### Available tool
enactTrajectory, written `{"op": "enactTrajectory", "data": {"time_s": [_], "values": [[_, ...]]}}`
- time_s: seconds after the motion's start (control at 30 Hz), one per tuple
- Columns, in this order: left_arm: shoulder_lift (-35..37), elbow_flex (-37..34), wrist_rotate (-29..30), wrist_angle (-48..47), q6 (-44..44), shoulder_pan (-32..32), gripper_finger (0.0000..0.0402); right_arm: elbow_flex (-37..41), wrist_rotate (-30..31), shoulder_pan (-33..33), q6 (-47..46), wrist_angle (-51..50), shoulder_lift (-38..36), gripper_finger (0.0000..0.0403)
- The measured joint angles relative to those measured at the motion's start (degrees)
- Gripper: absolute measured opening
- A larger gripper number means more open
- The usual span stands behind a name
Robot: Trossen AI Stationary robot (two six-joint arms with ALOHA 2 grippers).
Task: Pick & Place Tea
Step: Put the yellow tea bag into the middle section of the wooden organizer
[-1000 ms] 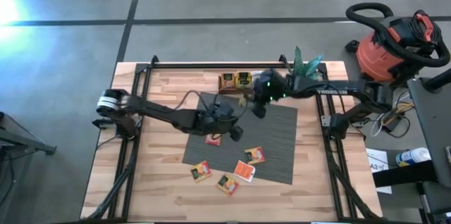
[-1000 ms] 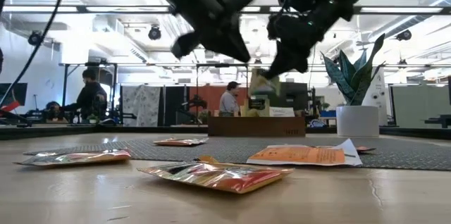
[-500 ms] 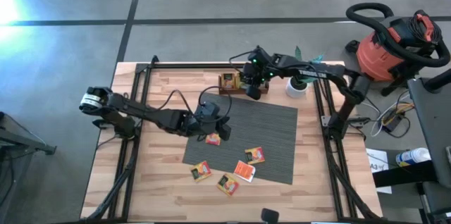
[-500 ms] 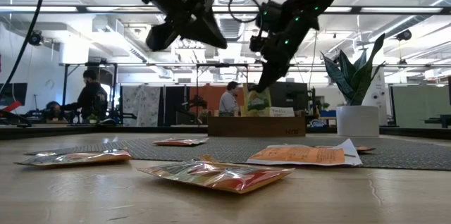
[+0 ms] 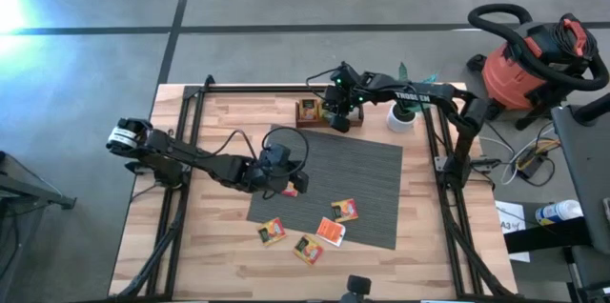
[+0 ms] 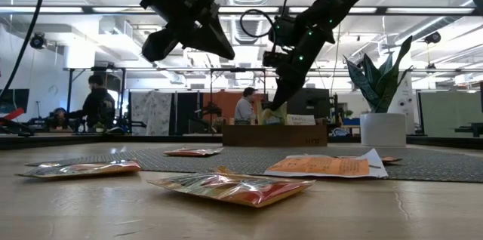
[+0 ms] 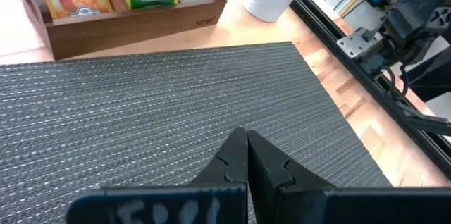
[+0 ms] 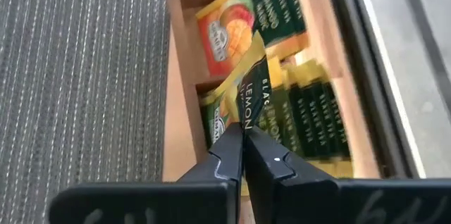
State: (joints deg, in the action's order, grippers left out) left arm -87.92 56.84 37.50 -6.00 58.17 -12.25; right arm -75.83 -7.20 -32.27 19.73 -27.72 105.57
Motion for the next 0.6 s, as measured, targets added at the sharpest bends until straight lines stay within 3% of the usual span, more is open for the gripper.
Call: {"op": "enactTrajectory", "data": {"time_s": [0.6], "values": [[-0.1, 0.0, 0.1, 0.0, -0.1, 0.0, 0.0000, 1.1, -0.6, 0.7, -1.3, -0.5, 1.2, 0.0008]]}}
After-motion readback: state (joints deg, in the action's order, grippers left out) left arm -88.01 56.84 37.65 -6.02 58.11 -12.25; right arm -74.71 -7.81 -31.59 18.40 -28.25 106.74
